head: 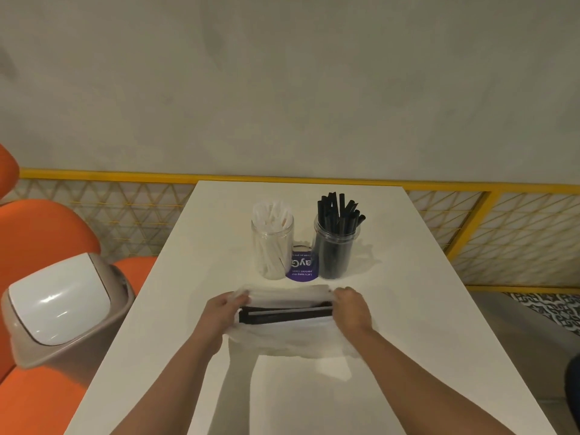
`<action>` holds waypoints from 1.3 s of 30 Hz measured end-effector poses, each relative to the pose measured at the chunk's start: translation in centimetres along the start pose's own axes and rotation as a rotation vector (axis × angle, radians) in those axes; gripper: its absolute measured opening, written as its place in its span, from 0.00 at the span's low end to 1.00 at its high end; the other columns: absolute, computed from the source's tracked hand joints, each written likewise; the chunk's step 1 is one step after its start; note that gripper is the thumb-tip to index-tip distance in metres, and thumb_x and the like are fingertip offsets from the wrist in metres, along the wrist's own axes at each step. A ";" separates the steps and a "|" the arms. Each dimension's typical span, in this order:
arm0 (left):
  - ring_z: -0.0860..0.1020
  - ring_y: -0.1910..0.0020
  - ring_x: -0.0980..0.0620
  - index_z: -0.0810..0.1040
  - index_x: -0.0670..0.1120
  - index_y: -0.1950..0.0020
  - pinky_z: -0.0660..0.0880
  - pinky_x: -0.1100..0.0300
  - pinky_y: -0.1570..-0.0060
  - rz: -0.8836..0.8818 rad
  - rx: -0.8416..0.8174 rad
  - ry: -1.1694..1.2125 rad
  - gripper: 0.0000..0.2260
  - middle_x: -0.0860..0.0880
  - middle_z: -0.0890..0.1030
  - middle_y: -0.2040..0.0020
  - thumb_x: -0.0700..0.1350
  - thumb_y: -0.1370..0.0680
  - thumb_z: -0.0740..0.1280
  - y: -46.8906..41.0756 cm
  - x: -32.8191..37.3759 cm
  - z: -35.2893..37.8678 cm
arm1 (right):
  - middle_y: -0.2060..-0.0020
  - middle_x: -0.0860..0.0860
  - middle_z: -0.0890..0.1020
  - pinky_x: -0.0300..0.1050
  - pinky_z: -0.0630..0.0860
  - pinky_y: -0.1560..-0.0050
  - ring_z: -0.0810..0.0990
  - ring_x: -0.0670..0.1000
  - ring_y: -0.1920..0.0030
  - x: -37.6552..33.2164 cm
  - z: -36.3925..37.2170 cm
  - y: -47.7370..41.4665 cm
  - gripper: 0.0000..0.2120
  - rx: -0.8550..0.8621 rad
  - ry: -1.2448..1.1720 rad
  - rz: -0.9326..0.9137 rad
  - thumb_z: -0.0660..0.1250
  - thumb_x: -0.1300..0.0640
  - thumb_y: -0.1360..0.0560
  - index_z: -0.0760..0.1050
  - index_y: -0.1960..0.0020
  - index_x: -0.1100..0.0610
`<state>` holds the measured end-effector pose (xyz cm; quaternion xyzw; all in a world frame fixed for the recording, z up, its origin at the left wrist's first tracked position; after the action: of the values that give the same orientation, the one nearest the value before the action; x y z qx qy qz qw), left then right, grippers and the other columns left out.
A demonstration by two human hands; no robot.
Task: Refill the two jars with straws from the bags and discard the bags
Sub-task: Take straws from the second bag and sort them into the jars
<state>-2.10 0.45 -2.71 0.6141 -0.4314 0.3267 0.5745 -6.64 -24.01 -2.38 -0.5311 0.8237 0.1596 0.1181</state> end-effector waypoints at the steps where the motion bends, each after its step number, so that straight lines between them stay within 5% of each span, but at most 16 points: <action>1: 0.73 0.65 0.50 0.80 0.43 0.62 0.67 0.59 0.66 0.000 -0.009 0.003 0.06 0.48 0.77 0.64 0.42 0.26 0.70 -0.1 -0.1 -0.4 | 0.48 0.59 0.79 0.40 0.70 0.56 0.77 0.55 0.52 0.1 -0.7 -0.4 0.10 0.012 -0.200 0.086 0.59 0.66 0.24 0.75 0.45 0.64; 4: 0.77 0.61 0.46 0.82 0.40 0.54 0.71 0.58 0.60 -0.070 -0.148 0.042 0.12 0.42 0.81 0.59 0.42 0.35 0.71 -0.3 -0.3 -0.9 | 0.60 0.60 0.79 0.42 0.77 0.64 0.78 0.54 0.66 0.2 -1.0 -1.2 0.08 -0.077 -1.049 0.450 0.64 0.73 0.29 0.75 0.51 0.67; 7: 0.81 0.65 0.49 0.79 0.36 0.45 0.78 0.61 0.64 -0.221 -0.288 0.316 0.10 0.42 0.82 0.61 0.36 0.26 0.66 -0.6 -0.7 -0.3 | 0.78 0.57 0.75 0.38 0.74 0.80 0.74 0.50 0.83 1.1 0.1 -1.7 0.08 -0.140 -1.553 0.718 0.59 0.73 0.25 0.71 0.61 0.66; 9: 0.80 0.73 0.51 0.78 0.36 0.46 0.79 0.61 0.71 -0.384 -0.270 0.556 0.10 0.44 0.81 0.68 0.29 0.25 0.63 -1.1 -1.6 -0.8 | 0.85 0.52 0.70 0.32 0.67 0.83 0.67 0.47 0.87 2.2 0.5 -1.8 0.10 -0.213 -1.519 0.728 0.60 0.70 0.25 0.69 0.64 0.63; 12: 0.70 0.76 0.57 0.79 0.37 0.52 0.76 0.62 0.76 -0.481 -0.250 0.799 0.25 0.47 0.76 0.69 0.23 0.46 0.77 -2.6 -3.3 -1.4 | 0.84 0.48 0.70 0.33 0.64 0.82 0.63 0.45 0.87 3.1 0.7 -1.2 0.10 -0.343 -1.350 0.683 0.63 0.60 0.24 0.71 0.64 0.58; 14: 0.68 0.73 0.55 0.78 0.40 0.49 0.72 0.65 0.78 -0.462 -0.218 0.614 0.12 0.46 0.74 0.67 0.32 0.31 0.72 -2.2 -3.7 -1.4 | 0.76 0.50 0.73 0.37 0.65 0.78 0.65 0.46 0.83 3.7 0.6 -0.6 0.10 -0.328 -1.184 0.637 0.63 0.56 0.24 0.75 0.61 0.59; 16: 0.70 0.66 0.48 0.76 0.39 0.44 0.73 0.60 0.73 -0.343 -0.142 0.337 0.09 0.41 0.74 0.58 0.40 0.22 0.62 -1.7 -3.8 -1.2 | 0.70 0.53 0.74 0.39 0.64 0.74 0.68 0.49 0.75 4.3 0.9 -0.3 0.13 -0.283 -0.929 0.582 0.62 0.53 0.23 0.77 0.58 0.62; 19: 0.73 0.59 0.46 0.71 0.45 0.42 0.72 0.58 0.63 -0.105 -0.013 -0.064 0.14 0.43 0.73 0.51 0.42 0.27 0.67 -0.5 -2.7 -0.9 | 0.53 0.59 0.80 0.43 0.73 0.60 0.78 0.56 0.56 4.2 1.0 0.0 0.16 -0.252 -0.743 0.481 0.61 0.52 0.23 0.75 0.42 0.63; 21: 0.74 0.52 0.49 0.71 0.49 0.40 0.73 0.56 0.53 0.210 0.182 -0.385 0.20 0.47 0.71 0.48 0.42 0.30 0.70 0.7 -0.4 -0.4 | 0.36 0.59 0.74 0.48 0.71 0.39 0.74 0.59 0.38 3.7 0.3 -0.1 0.23 -0.227 -0.685 0.402 0.62 0.52 0.23 0.67 0.32 0.62; 23: 0.74 0.53 0.55 0.75 0.47 0.44 0.71 0.65 0.50 0.620 0.267 -0.439 0.15 0.50 0.72 0.50 0.40 0.29 0.69 2.4 1.8 1.1 | 0.29 0.57 0.66 0.49 0.65 0.31 0.67 0.58 0.31 2.7 -0.5 -0.2 0.27 -0.210 -0.653 0.325 0.63 0.52 0.23 0.61 0.28 0.61; 26: 0.77 0.57 0.57 0.81 0.44 0.49 0.71 0.68 0.53 0.799 -0.138 -0.628 0.09 0.51 0.77 0.54 0.39 0.27 0.64 3.6 2.3 5.8 | 0.28 0.56 0.65 0.49 0.66 0.31 0.66 0.56 0.30 1.5 -1.2 -0.4 0.28 -0.226 -0.616 0.239 0.63 0.49 0.23 0.60 0.27 0.60; 29: 0.74 0.42 0.49 0.76 0.44 0.36 0.69 0.60 0.40 0.663 -0.454 -1.055 0.16 0.47 0.74 0.39 0.39 0.24 0.64 3.0 -0.1 9.5 | 0.29 0.55 0.66 0.46 0.65 0.33 0.66 0.56 0.30 0.9 -1.5 -0.3 0.29 -0.263 -0.557 0.181 0.63 0.48 0.23 0.61 0.27 0.59; 33: 0.66 0.36 0.48 0.68 0.48 0.30 0.65 0.55 0.33 0.572 -0.464 -1.321 0.26 0.50 0.67 0.34 0.49 0.26 0.70 1.5 -1.5 10.3 | 0.37 0.56 0.73 0.42 0.69 0.46 0.73 0.53 0.42 1.3 -2.1 -0.1 0.22 -0.224 -0.432 0.099 0.65 0.51 0.25 0.67 0.34 0.56; 36: 0.67 0.38 0.48 0.73 0.50 0.33 0.66 0.56 0.35 0.605 -0.435 -1.319 0.20 0.49 0.68 0.38 0.52 0.24 0.65 1.1 -1.5 10.1 | 0.39 0.54 0.69 0.47 0.70 0.39 0.69 0.54 0.38 1.3 -2.7 -0.2 0.26 -0.128 -0.270 -0.046 0.68 0.57 0.28 0.64 0.32 0.51; 39: 0.66 0.36 0.48 0.74 0.52 0.34 0.64 0.57 0.33 0.599 -0.421 -1.285 0.17 0.50 0.68 0.36 0.53 0.23 0.64 0.8 -1.8 9.8 | 0.43 0.51 0.69 0.40 0.71 0.40 0.69 0.50 0.42 -0.5 -4.3 0.4 0.25 0.111 -0.324 -0.253 0.67 0.65 0.29 0.68 0.34 0.53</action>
<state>-4.44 -8.91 -5.19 0.4171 -0.8854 -0.0441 0.2006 -6.91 -25.07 1.79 -0.5905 0.7282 0.1811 0.2970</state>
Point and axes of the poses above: each hand's wrist, its own y-axis away from the middle knuckle, its own z-axis out of the palm, x = y × z, the point moved 4 cm from there along -y, towards the middle knuckle
